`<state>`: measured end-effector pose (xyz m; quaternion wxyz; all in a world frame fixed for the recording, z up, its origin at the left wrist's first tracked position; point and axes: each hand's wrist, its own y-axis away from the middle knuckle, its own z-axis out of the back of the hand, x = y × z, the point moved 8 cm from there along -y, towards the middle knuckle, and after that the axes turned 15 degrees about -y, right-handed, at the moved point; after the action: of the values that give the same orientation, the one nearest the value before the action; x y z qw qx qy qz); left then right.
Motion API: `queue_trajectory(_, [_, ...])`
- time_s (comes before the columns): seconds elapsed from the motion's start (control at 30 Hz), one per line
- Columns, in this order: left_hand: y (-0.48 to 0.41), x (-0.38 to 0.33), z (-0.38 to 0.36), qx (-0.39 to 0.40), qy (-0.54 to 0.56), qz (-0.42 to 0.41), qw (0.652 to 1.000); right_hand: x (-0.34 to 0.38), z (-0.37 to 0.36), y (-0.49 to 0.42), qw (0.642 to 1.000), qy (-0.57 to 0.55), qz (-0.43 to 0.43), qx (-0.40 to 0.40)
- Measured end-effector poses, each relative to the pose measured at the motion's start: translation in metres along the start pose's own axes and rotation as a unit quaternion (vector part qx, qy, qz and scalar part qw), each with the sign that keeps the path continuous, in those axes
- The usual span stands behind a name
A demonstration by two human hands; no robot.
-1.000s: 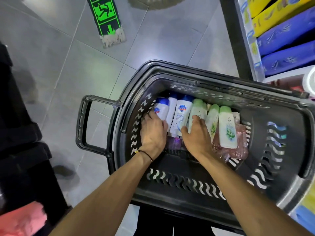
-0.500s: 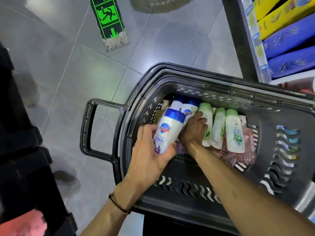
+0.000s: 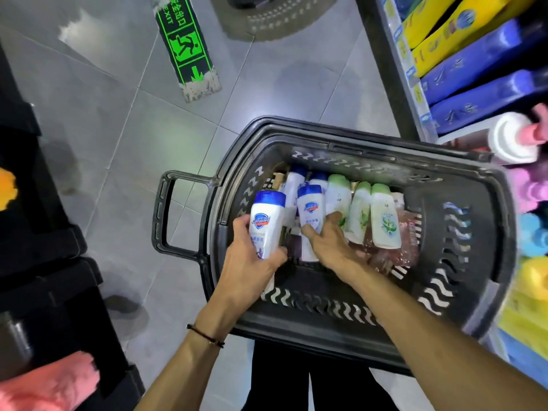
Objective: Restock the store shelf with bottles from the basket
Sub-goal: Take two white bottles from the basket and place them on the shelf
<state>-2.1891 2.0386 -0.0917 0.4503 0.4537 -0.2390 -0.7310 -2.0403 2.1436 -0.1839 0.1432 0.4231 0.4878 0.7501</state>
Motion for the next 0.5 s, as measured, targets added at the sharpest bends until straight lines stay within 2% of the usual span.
queue_trajectory(0.13, [0.041, -0.038, 0.014, 0.019, 0.002, -0.004, 1.0, 0.028, 0.035, 0.099, 0.993, -0.107, 0.033, 0.035])
queue_trajectory(0.27, [0.098, -0.093, 0.049, -0.027, -0.004, -0.016, 0.999, 0.068, 0.08, 0.186, 0.986, -0.152, 0.061, -0.008])
queue_trajectory(0.5, [0.217, -0.197, 0.116, -0.096, -0.05, -0.111, 0.988, 0.163, 0.144, 0.322, 0.965, -0.185, 0.158, -0.101])
